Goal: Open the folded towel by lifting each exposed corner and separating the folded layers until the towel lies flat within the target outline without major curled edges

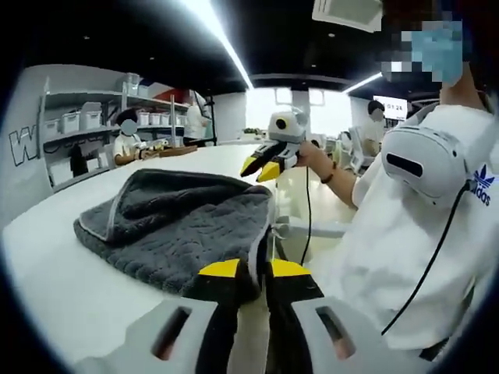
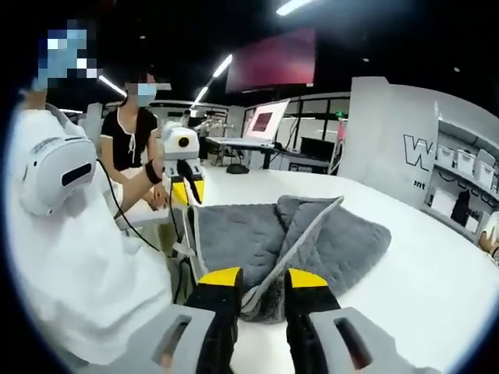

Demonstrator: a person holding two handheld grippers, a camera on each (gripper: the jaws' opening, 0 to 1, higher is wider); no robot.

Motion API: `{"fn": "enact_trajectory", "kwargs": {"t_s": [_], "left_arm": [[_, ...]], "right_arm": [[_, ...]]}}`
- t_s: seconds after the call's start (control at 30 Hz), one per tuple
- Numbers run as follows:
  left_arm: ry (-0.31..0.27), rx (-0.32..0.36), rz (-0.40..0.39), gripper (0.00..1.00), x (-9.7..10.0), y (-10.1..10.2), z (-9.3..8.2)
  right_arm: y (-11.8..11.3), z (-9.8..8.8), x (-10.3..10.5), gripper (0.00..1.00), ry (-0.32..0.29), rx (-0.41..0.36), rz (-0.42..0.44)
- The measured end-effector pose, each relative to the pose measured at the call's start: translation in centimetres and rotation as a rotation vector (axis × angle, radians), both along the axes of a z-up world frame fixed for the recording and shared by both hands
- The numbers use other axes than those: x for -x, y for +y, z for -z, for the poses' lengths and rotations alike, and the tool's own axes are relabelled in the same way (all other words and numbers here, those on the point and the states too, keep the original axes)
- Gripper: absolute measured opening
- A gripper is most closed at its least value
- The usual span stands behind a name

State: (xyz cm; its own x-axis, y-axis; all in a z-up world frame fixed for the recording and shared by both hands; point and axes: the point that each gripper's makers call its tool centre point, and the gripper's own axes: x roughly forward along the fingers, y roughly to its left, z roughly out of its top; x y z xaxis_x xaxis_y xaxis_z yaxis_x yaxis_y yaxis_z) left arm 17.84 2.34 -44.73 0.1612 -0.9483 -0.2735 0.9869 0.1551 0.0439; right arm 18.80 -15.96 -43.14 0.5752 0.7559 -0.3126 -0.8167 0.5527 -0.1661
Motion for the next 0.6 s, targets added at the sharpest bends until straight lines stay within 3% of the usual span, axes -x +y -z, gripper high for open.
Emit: {"fn": "enact_trajectory", "kwargs": {"t_s": [0.23,0.4,0.6], "left_arm": [[0.018,0.050,-0.055,0.11,-1.5,0.4,-0.5],[0.066,0.119,-0.100,0.12,-2.7,0.3,-1.2],[0.104,0.128,-0.104,0.13,-2.9,-0.3,-1.1]], "right_arm": [[1.0,-0.1,-0.5,0.18,-0.010,-0.004,0.001],[1.3,-0.1,-1.3,0.20,-0.025,-0.002,0.036],[1.3,-1.1,-1.9,0.21,-0.057,-0.041,0.059]]}}
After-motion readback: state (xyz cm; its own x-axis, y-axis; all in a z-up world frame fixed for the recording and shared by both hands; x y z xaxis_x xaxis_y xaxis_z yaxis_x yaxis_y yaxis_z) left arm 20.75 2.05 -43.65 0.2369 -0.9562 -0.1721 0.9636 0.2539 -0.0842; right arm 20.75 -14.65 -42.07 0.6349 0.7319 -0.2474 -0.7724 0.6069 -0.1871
